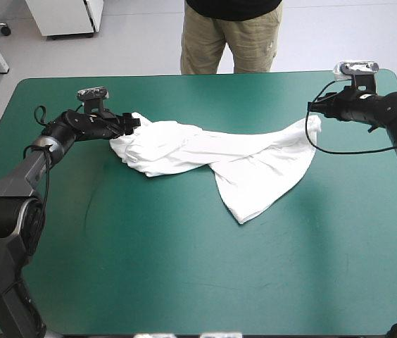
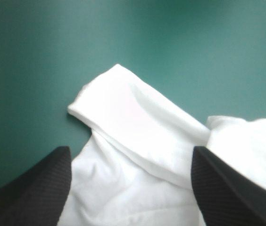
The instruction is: Fold the cloth
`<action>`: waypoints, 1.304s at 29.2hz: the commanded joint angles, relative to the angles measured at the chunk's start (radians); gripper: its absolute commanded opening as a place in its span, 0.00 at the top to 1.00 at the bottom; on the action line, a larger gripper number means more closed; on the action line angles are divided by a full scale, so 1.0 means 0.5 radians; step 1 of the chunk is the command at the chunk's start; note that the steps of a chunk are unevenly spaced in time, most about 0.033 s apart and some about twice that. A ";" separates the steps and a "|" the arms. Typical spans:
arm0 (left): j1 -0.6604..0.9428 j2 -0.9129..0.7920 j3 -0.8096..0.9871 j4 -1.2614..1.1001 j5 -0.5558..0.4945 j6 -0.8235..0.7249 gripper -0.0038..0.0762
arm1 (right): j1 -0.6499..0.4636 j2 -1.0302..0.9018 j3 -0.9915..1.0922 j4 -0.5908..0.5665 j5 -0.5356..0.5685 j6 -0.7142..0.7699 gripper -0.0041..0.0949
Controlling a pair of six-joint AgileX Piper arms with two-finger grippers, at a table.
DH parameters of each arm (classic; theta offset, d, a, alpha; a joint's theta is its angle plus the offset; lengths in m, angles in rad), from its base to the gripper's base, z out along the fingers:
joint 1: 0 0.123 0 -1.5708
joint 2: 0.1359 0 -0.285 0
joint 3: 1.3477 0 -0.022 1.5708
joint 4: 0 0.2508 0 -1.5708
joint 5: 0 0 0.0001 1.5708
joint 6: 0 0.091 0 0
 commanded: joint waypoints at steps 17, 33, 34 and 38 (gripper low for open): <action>-0.005 -0.758 -0.090 0.166 1.127 -0.155 0.34 | -0.048 -0.893 -0.417 0.001 0.967 0.147 0.54; -0.325 -0.430 0.312 0.368 0.646 -0.127 0.35 | -0.048 -1.120 -0.405 0.001 1.054 0.227 0.54; -0.351 -0.393 0.312 0.433 0.609 -0.155 0.35 | -0.048 -1.116 -0.405 0.001 1.054 0.227 0.54; -0.394 -0.278 0.312 0.591 0.465 -0.296 0.35 | -0.048 -1.092 -0.405 -0.003 1.054 0.231 0.54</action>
